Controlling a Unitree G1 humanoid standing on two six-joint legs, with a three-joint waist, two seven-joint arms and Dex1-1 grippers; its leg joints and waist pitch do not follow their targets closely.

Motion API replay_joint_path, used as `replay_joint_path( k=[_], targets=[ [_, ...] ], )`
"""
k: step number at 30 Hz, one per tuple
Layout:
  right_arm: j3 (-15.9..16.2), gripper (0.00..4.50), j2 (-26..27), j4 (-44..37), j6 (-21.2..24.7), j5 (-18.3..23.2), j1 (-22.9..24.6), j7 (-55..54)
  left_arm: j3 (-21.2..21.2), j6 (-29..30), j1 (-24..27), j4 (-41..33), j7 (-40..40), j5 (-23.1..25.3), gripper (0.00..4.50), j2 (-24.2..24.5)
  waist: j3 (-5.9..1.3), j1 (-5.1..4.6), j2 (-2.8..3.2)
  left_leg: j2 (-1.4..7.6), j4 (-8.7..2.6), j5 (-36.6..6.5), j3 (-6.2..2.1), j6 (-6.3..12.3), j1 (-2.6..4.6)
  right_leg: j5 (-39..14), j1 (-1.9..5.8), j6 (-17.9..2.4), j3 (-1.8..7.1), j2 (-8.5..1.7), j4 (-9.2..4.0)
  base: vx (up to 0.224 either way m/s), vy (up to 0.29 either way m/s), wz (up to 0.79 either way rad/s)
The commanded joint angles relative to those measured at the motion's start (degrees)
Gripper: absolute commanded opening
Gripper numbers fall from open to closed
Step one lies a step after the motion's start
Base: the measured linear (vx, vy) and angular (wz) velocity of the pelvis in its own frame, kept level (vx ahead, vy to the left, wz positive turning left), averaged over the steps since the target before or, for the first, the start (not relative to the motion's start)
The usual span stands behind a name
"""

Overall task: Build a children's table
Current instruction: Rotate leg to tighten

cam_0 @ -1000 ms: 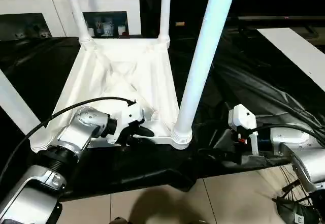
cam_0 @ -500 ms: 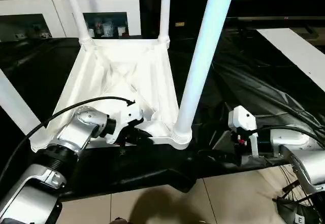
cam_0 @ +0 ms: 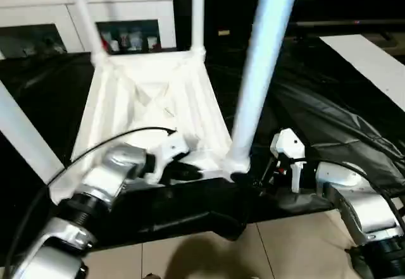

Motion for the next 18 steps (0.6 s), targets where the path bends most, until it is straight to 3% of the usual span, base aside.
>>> replay_joint_path(
  k=[1, 7, 11, 18],
  targets=[
    [1.3, 4.31, 0.3, 1.0, -0.9, -0.7, -0.8, -0.1, -0.6, 0.8, 0.9, -0.1, 0.8, -1.2, 0.08, -1.4, -3.3, -0.01, -0.6, 0.26, -4.35, -17.3, 0.3, 1.31, 0.71, -19.6, 2.56, -10.2, 1.19, -1.46, -4.87, 0.0, 0.0, 0.0],
    [2.0, 4.31, -0.1, 3.3, -3.2, -3.4, -2.1, -1.7, -0.4, 0.5, 0.3, 0.1, 1.0, -0.8, 0.08, -2.1, -3.4, -0.33, -0.56, 0.22, -4.5, -17.8, 0.21, 1.07, 0.68, -18.8, 2.55, -10.1, 1.15, -1.3, -4.9, 0.0, 0.0, 0.0],
    [0.2, 4.31, -1.8, 4.6, -3.0, -3.9, -2.5, -2.5, -0.2, 1.1, 0.8, -1.2, 0.7, -0.1, 0.08, -1.7, -3.45, -0.29, -0.65, 0.26, -4.45, -17.0, 0.28, 1.59, 0.71, -17.4, 2.63, -10.7, 1.16, -1.32, -4.78, 0.0, 0.0, 0.0],
    [-0.7, 4.31, -0.5, 7.9, -4.2, -2.1, -4.4, -1.6, -0.4, 1.5, 1.4, -2.4, 0.4, -0.1, 0.08, -1.6, -3.53, -0.51, -0.77, 0.23, -4.37, -16.3, 0.34, 2.27, 0.51, -17.7, 2.6, -10.7, 1.07, -1.38, -4.82, 0.0, 0.0, 0.0]
  ],
)
